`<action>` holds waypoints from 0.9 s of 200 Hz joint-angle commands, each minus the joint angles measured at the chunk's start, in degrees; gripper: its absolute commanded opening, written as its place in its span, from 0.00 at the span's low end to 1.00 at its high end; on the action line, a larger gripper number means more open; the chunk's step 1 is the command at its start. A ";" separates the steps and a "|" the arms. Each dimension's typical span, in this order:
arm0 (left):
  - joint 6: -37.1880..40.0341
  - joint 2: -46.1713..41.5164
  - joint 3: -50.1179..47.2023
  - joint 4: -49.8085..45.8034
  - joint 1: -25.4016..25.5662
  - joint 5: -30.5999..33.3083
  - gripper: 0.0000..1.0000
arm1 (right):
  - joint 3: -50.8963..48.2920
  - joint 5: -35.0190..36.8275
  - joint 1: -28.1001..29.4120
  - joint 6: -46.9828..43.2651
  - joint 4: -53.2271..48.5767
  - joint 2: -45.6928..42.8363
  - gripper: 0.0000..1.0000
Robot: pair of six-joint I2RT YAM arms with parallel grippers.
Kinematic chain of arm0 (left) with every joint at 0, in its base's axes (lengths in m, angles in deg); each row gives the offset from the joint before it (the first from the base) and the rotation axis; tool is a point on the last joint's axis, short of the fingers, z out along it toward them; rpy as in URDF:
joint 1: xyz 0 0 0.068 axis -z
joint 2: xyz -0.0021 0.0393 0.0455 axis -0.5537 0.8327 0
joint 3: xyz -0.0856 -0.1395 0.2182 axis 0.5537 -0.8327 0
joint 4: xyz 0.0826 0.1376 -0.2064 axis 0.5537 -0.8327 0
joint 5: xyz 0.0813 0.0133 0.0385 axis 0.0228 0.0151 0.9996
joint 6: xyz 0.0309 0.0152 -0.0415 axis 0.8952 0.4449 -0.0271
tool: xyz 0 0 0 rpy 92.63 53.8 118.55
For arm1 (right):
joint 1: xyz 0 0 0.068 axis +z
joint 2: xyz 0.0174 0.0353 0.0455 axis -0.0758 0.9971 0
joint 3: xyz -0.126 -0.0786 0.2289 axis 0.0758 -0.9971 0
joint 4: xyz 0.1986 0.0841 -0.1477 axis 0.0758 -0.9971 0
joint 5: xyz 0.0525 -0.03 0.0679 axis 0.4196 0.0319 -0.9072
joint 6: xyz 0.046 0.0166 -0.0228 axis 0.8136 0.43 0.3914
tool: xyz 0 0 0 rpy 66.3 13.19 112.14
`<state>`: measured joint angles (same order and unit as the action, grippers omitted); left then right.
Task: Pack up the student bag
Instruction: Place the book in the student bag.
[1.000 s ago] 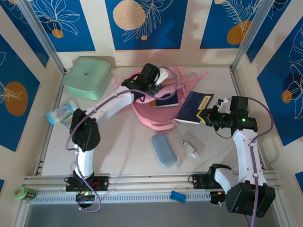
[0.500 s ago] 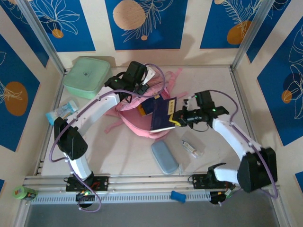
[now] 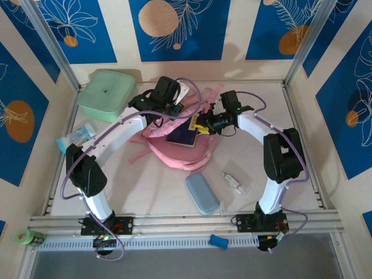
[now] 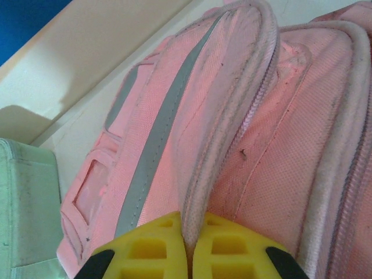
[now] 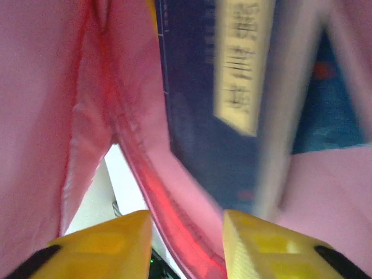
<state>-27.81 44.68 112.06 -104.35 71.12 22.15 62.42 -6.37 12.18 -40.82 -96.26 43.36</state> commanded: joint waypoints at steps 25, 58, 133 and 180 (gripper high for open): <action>-3.36 -3.42 0.54 5.37 -0.84 -3.16 0.00 | -10.59 9.46 1.19 -1.05 -4.43 -13.54 0.42; -3.80 -3.86 0.29 5.96 -0.85 -3.35 0.00 | -14.32 10.97 9.97 4.02 2.22 -13.31 0.27; -5.44 -4.10 -0.89 6.67 -0.98 -3.43 0.00 | -7.42 26.10 14.55 7.09 10.09 -0.21 0.02; -5.57 -4.03 -1.75 7.39 -1.36 -4.28 0.00 | -8.76 27.66 6.93 6.79 13.38 -2.60 0.03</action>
<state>-31.86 44.01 109.80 -102.45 70.48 18.99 53.70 19.18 22.09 -33.58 -85.48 43.21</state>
